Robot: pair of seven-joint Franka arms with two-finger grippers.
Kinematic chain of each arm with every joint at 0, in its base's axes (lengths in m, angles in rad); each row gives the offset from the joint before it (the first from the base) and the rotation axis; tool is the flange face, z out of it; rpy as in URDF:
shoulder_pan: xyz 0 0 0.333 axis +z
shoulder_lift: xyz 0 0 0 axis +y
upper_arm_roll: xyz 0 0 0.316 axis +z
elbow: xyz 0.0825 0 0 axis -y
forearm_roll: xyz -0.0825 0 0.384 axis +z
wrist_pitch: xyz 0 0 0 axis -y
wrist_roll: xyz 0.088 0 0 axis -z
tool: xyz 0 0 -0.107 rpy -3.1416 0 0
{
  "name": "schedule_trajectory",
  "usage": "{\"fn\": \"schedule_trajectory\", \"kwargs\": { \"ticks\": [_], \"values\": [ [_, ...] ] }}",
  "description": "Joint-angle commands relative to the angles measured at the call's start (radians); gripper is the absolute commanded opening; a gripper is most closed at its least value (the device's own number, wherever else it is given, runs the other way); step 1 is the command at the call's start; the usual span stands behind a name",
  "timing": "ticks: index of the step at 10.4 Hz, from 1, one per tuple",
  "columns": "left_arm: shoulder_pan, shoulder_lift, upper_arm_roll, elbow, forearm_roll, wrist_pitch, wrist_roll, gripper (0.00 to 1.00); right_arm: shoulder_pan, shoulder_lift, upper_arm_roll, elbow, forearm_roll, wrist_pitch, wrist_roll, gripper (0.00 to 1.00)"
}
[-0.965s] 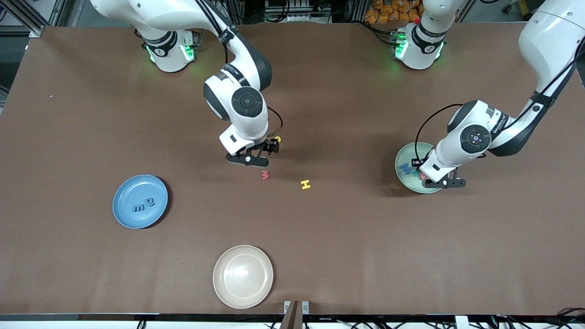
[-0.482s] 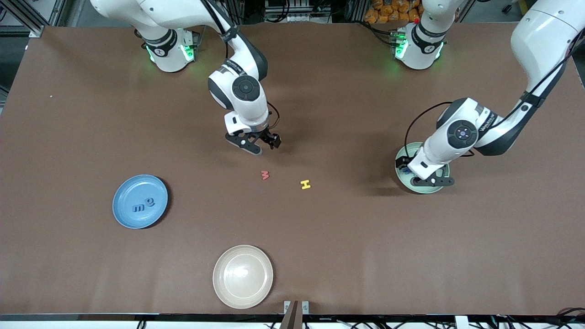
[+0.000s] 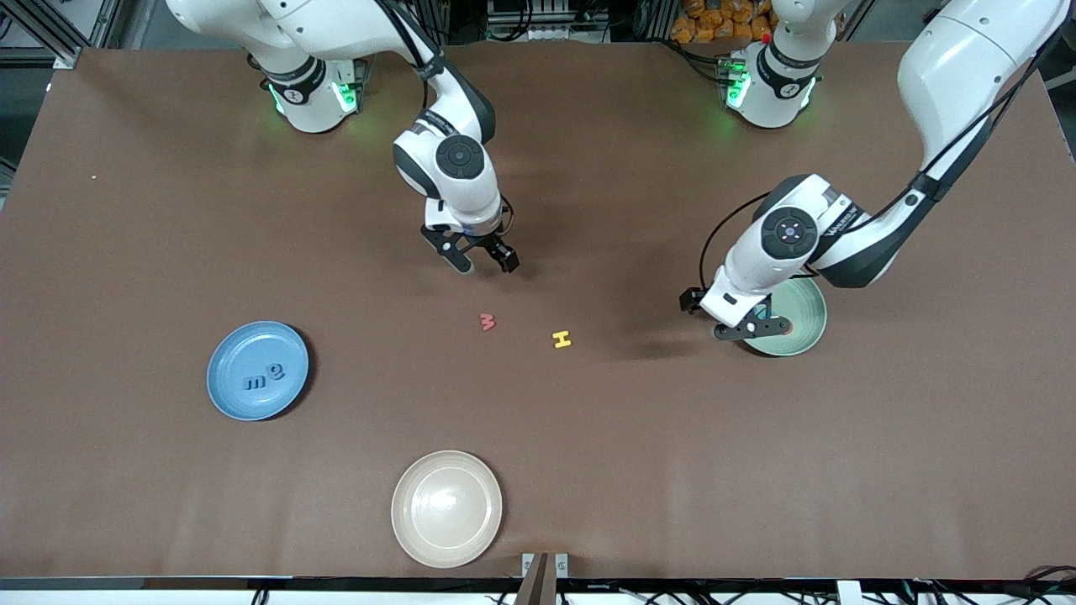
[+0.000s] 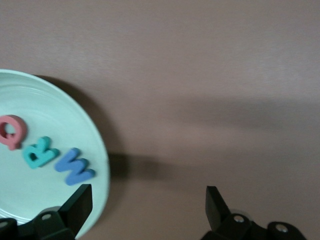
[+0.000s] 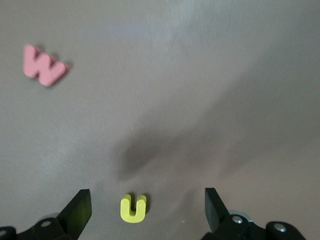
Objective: Sort upper and lower case letters into plates
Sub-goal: 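Release the Q in the green plate while the right gripper nears the u, then lower the left gripper onto the yellow H while the right gripper descends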
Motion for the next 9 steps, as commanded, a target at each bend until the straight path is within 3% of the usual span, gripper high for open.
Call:
{"fn": "schedule_trajectory", "kwargs": {
  "ticks": [1,3,7,9],
  "values": [
    [-0.059,0.047,0.008,0.064,-0.043,-0.007,-0.064,1.0,0.025,0.04,-0.002,0.036,0.007,0.014,0.033,1.0],
    [-0.156,0.082,0.034,0.131,-0.05,-0.007,-0.124,1.0,0.044,0.077,-0.004,0.079,-0.005,0.012,0.068,1.0],
    [-0.573,0.102,0.315,0.32,-0.082,-0.006,-0.146,1.0,0.048,0.085,-0.007,0.078,-0.008,0.011,0.07,1.0],
    [-0.705,0.136,0.408,0.392,-0.101,-0.006,-0.153,1.0,0.048,0.086,-0.008,0.078,-0.008,0.006,0.07,1.0]
  ]
}}
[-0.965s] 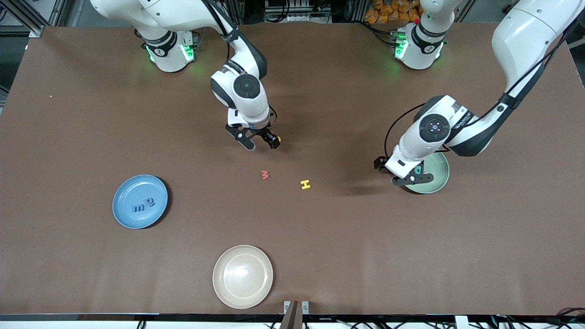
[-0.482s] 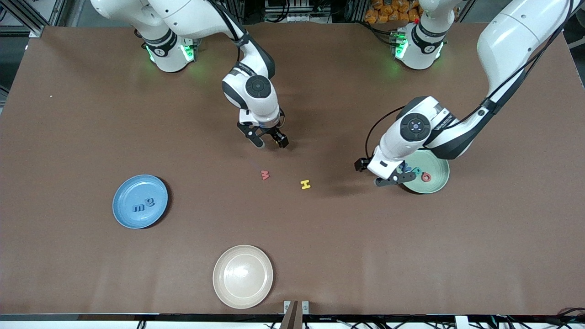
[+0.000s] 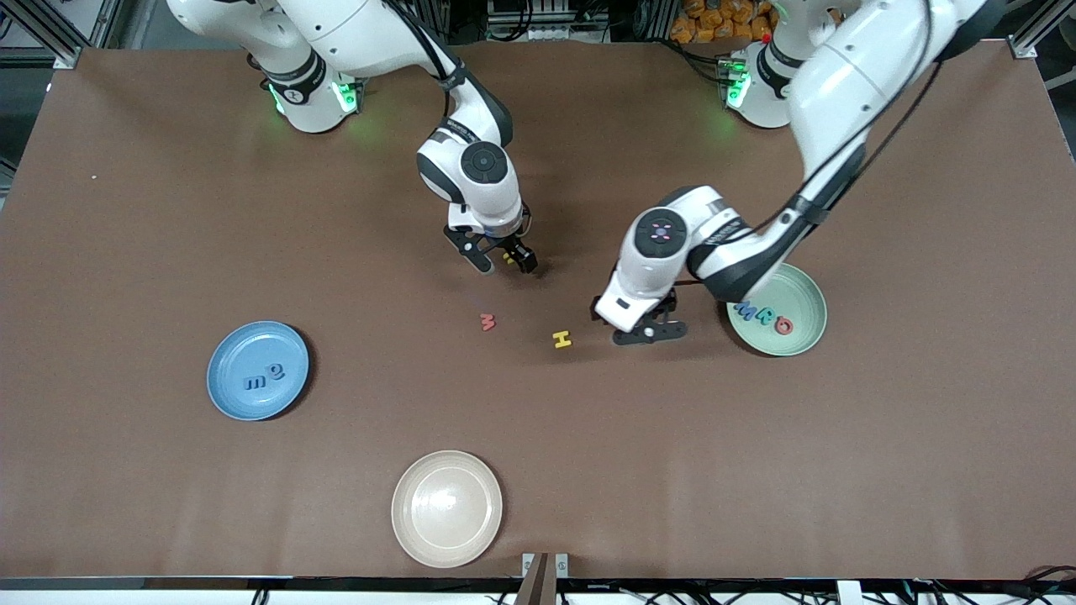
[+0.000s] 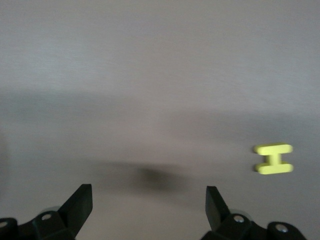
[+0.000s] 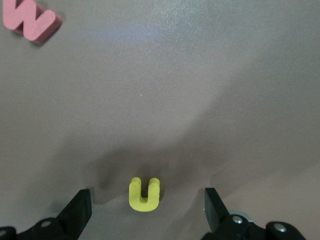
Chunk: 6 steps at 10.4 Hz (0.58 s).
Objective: Sort upper and lower case letters into plates
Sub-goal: 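Lower the left gripper onto the yellow H while the right gripper descends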
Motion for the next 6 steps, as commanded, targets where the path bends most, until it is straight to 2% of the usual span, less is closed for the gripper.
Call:
{"fn": "schedule_trajectory", "kwargs": {
  "ticks": [1,3,6],
  "values": [
    [-0.107,0.051,0.086,0.108,-0.014,-0.009,0.014,1.0,0.008,0.006,-0.005,0.01,-0.008,-0.006,0.026,0.99],
    [-0.135,0.08,0.097,0.18,-0.008,-0.007,0.098,1.0,0.008,0.006,-0.005,0.01,-0.009,-0.003,0.026,0.0],
    [-0.167,0.099,0.104,0.224,-0.005,0.038,0.333,1.0,0.009,0.006,-0.005,0.007,-0.058,0.0,0.026,0.0]
  ]
}}
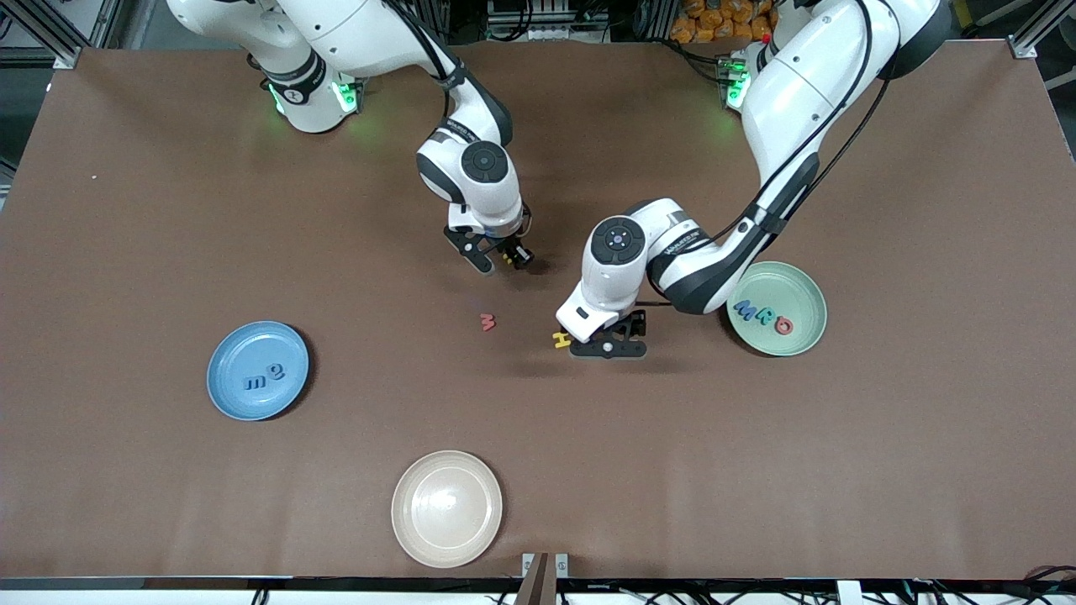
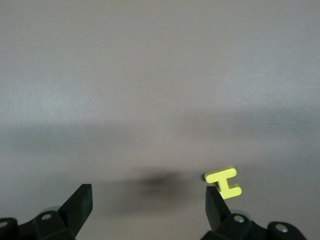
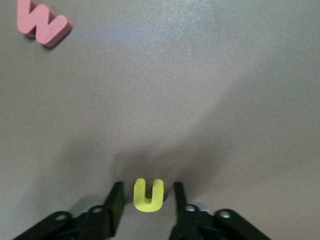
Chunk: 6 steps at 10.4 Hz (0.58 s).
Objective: Sort upper and lower case letters into plates
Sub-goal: 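Lower the left gripper onto the yellow H while the right gripper descends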
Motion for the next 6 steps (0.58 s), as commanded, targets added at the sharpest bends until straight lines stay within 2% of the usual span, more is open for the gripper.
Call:
{"fn": "schedule_trajectory", "kwargs": {
  "ticks": [1,3,5,6],
  "values": [
    [-0.055,0.017,0.028,0.04,0.011,0.063,0.205,1.0,0.009,0.012,-0.006,0.003,-0.033,0.005,0.026,0.0],
    [-0.069,0.02,0.038,0.039,0.059,0.099,0.424,1.0,0.004,0.004,-0.006,0.006,-0.047,-0.006,0.015,0.0],
    [-0.061,0.037,0.039,0.039,0.093,0.143,0.659,1.0,-0.061,-0.04,-0.004,0.012,-0.079,-0.039,-0.076,0.0],
    [-0.058,0.051,0.039,0.033,0.096,0.18,0.707,1.0,-0.088,-0.057,-0.006,0.018,-0.079,-0.061,-0.139,0.0]
  ]
}}
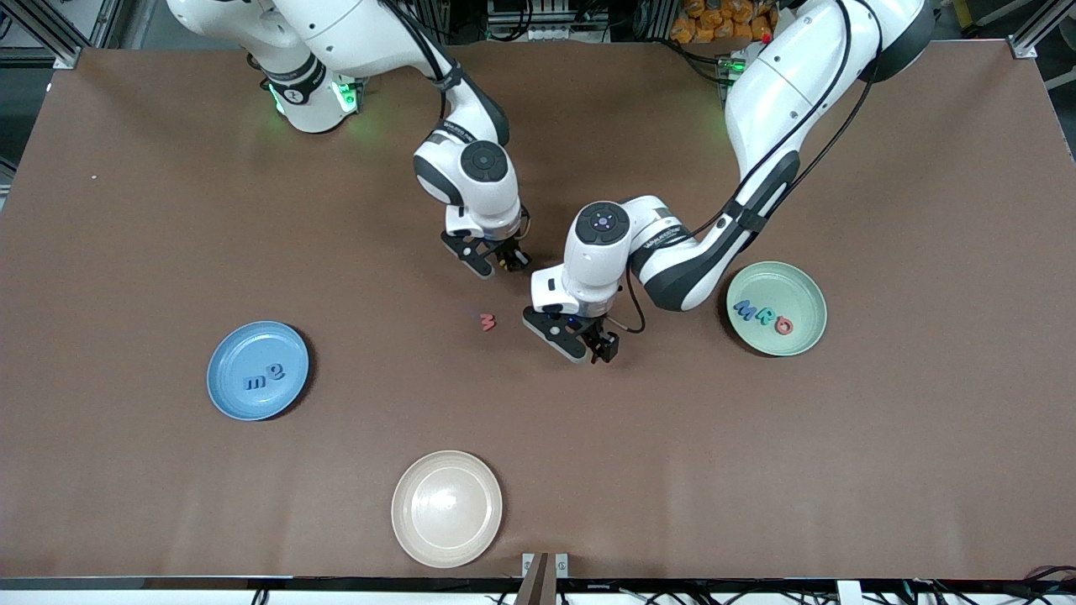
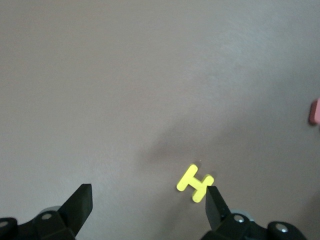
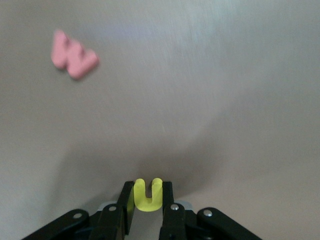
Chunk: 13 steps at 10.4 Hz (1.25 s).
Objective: Sort upper and lower case letters into plates
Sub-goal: 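Lower the left gripper onto the yellow H while the right gripper descends, then carry the yellow u into the blue plate with the right gripper and release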
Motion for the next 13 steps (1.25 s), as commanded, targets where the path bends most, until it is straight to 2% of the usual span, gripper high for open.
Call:
{"fn": "schedule_trajectory", "kwargs": {
  "ticks": [1,5,6,8,10,11,13],
  "values": [
    [0.001,0.062,0.005,0.017,0.025,0.062,0.156,1.0,-0.083,-0.058,0.006,0.017,-0.023,-0.087,-0.137,0.0],
    [-0.025,0.092,0.001,0.008,-0.095,0.061,0.241,1.0,-0.251,-0.098,0.001,0.109,-0.023,-0.286,-0.462,0.0],
    [-0.027,0.092,-0.002,0.002,-0.104,0.061,0.246,1.0,-0.287,-0.1,-0.019,0.143,-0.025,-0.349,-0.563,0.0],
    [-0.027,0.098,-0.001,-0.007,-0.106,0.061,0.283,1.0,-0.298,-0.103,-0.118,0.219,-0.014,-0.463,-0.797,0.0],
    [-0.017,0.096,-0.001,-0.014,-0.107,0.061,0.35,0.92,-0.353,-0.095,-0.162,0.241,-0.014,-0.462,-0.985,0.0],
    [-0.025,0.096,-0.001,-0.012,-0.109,0.061,0.349,0.9,-0.414,-0.091,-0.162,0.249,-0.013,-0.452,-1.086,0.0],
    [-0.027,0.095,-0.001,-0.014,-0.109,0.056,0.349,0.78,-0.475,-0.058,-0.162,0.266,-0.013,-0.429,-1.214,0.0]
  ]
}}
